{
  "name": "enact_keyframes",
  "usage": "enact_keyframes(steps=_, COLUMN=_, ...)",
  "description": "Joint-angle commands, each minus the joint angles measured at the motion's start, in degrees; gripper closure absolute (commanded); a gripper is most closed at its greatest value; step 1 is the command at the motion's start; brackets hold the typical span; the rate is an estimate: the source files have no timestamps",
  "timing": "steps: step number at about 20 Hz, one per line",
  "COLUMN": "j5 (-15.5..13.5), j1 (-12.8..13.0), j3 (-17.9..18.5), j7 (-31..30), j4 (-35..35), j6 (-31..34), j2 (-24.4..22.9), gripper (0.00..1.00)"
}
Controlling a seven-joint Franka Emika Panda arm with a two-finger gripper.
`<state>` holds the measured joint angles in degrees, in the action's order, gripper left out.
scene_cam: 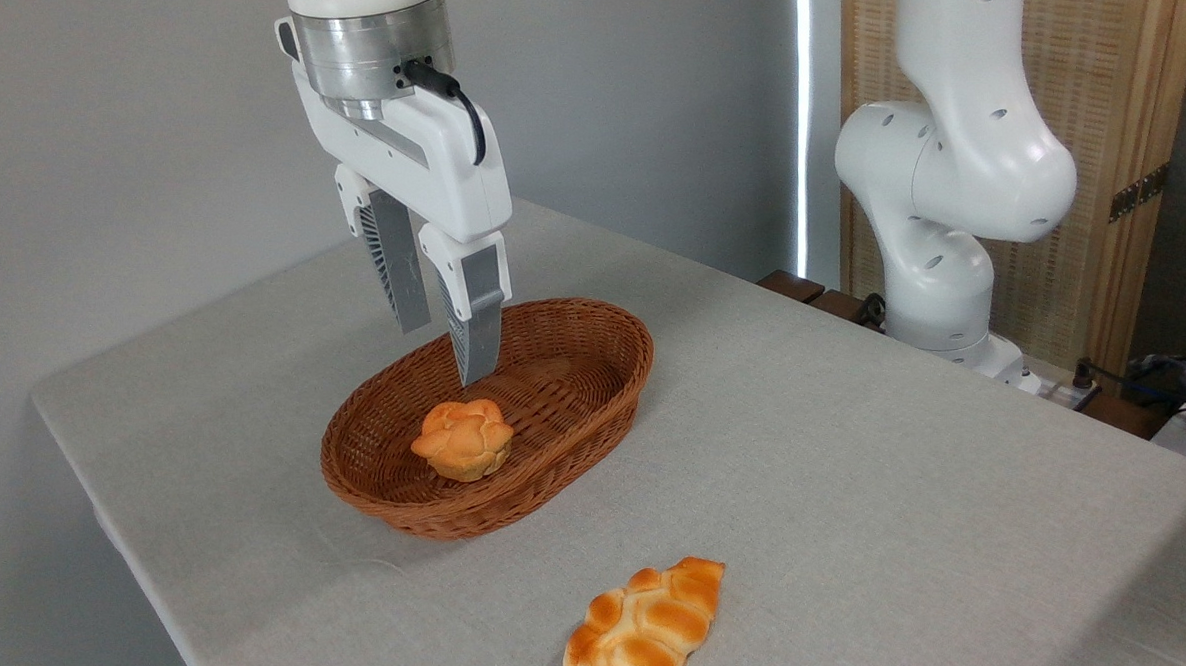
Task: Put bread into the basket
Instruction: 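Move the open gripper from above the basket toward the braided bread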
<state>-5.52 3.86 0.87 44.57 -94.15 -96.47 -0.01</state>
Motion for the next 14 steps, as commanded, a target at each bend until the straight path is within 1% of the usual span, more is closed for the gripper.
enact_keyframes(steps=1, j5=-0.9, j1=-0.61, j3=-0.17, j7=-0.63, j4=-0.69, j6=0.93, j2=-0.95, gripper=0.0)
enact_keyframes(steps=8, j5=-0.73, j1=-0.7, j3=-0.26, j7=-0.72, j4=-0.77, j6=0.93, j2=-1.13, gripper=0.0)
enact_keyframes(steps=9, j5=-0.73, j1=-0.96, j3=-0.26, j7=-0.54, j4=-0.95, j6=0.76, j2=-1.74, gripper=0.0)
enact_keyframes(steps=11, j5=-0.73, j1=-2.62, j3=-0.26, j7=0.07, j4=-4.18, j6=0.06, j2=-4.89, gripper=0.0)
enact_keyframes(steps=13, j5=-0.55, j1=-2.9, j3=-0.17, j7=0.16, j4=-6.92, j6=-0.12, j2=-6.84, gripper=0.0)
enact_keyframes(steps=14, j5=-0.46, j1=-2.98, j3=-0.08, j7=0.16, j4=-7.62, j6=-0.65, j2=-6.93, gripper=0.0)
